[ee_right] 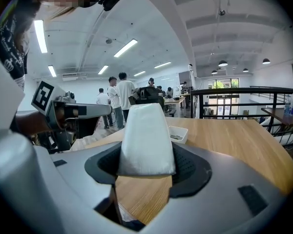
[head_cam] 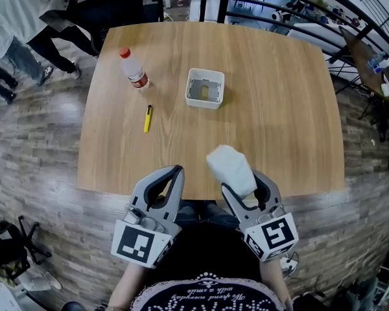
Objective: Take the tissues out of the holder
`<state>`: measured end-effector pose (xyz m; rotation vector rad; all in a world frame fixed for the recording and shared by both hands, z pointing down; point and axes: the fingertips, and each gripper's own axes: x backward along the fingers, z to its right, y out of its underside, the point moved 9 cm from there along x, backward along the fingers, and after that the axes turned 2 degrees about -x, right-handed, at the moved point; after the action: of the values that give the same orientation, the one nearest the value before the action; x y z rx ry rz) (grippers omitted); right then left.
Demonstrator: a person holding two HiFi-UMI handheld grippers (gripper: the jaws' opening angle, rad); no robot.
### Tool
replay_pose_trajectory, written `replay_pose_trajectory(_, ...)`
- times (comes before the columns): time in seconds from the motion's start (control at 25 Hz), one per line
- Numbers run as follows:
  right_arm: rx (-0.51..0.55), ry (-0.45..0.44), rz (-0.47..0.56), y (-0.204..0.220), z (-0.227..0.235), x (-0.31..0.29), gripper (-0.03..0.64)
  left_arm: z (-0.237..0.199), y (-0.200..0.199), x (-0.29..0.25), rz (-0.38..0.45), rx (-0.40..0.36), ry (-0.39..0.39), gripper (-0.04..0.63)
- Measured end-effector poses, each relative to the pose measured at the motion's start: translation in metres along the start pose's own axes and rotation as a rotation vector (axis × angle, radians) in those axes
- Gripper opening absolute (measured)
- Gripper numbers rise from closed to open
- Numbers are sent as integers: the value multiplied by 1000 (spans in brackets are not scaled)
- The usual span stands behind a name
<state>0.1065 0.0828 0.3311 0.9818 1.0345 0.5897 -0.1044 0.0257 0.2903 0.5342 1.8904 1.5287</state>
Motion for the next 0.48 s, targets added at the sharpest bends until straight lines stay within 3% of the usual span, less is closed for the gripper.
replay_pose_trajectory(0.2,-5,9,8,-2,4,0,267,8,8,3,-29,43,-73,5)
replay_pose_trajectory(0.48,-10,7,7,-2,10,1,267,24,1,-9,-24,26,-78,6)
